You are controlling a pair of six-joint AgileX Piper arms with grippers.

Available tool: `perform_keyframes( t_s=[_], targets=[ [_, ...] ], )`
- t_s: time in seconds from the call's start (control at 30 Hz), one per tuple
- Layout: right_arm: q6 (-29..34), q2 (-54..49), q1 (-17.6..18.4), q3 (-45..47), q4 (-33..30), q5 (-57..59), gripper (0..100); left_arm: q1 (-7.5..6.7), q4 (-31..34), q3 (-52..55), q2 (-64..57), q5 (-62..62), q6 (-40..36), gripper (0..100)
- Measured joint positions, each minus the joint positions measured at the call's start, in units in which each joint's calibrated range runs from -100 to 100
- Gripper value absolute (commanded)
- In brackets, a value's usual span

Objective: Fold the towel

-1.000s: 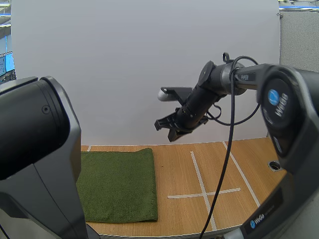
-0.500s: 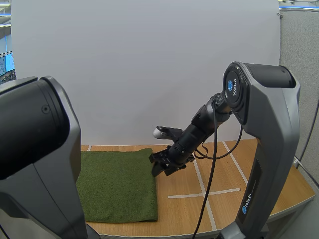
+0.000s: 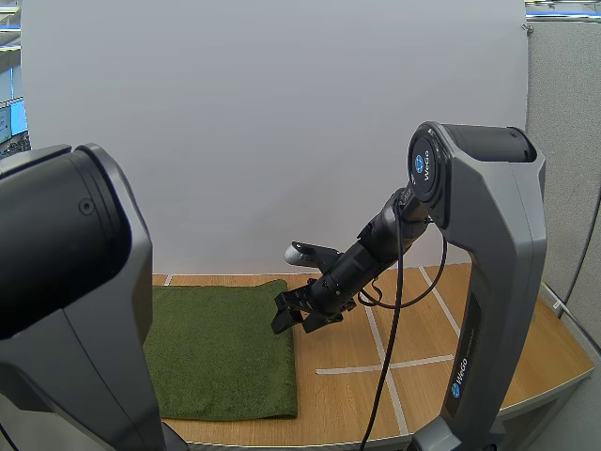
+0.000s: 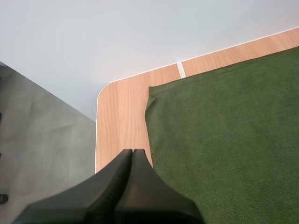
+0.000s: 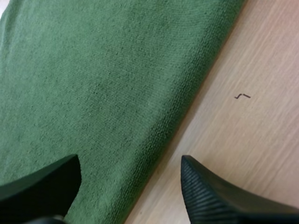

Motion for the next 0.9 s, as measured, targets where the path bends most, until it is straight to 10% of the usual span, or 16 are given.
perform_keyframes(
  t_s=[0.7,0.9],
  targets=[
    [-2.4,3.9,3.6,-0.1,4.8,-1.3,100,0.00,0.0,0.0,0.0,0.0,0.0,0],
    [-2.4,3.9,3.8,-0.1,4.8,-1.7,37,0.00,0.0,0.0,0.0,0.0,0.0,0]
  ],
)
